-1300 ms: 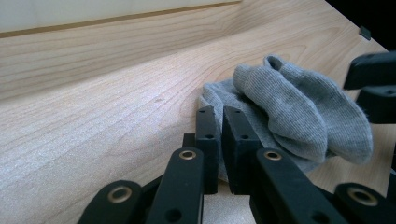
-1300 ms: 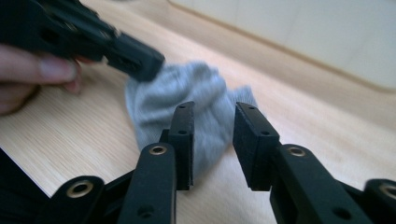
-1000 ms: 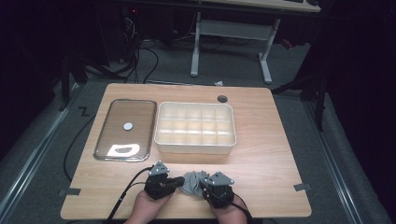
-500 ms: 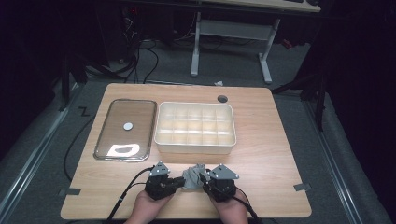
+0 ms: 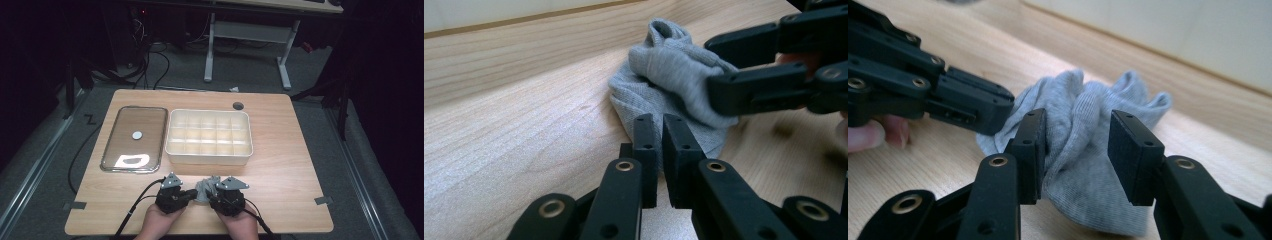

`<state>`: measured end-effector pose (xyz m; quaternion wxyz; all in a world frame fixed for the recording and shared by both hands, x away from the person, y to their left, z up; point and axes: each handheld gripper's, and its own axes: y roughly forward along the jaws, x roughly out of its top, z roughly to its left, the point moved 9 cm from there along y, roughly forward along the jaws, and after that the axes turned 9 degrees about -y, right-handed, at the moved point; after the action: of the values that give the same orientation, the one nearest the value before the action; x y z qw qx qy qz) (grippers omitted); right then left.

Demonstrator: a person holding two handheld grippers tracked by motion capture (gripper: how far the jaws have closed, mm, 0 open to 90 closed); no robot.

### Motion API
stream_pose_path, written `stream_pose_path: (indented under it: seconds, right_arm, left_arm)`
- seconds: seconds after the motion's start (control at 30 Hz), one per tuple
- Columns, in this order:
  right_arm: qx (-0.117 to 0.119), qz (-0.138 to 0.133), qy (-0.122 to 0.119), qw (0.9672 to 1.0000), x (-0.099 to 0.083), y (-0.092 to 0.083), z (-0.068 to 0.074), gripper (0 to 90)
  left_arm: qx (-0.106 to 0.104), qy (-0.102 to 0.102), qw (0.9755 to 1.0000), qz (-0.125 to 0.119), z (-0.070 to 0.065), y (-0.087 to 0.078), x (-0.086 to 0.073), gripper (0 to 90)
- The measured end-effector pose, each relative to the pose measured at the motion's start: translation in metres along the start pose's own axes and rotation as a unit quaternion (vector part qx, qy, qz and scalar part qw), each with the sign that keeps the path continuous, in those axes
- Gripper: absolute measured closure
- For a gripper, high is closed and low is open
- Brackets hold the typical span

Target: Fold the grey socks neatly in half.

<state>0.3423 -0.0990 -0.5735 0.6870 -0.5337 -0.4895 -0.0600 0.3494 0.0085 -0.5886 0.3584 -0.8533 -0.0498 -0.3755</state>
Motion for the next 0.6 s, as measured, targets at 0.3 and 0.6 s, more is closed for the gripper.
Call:
stream_pose_path:
  seconds: [0.3,0.6]
  right_arm:
    - [0.001,-0.009,-0.030,0.9995,0.003,0.003,0.011,84.7]
    - [0.005,-0.014,-0.040,0.9991,0.006,0.004,0.014,84.1]
  left_arm:
    - [-0.001,0.002,1.0000,-0.001,-0.001,0.000,0.000,85.9]
    - [-0.022,-0.013,0.9995,-0.016,-0.001,-0.006,0.002,84.6]
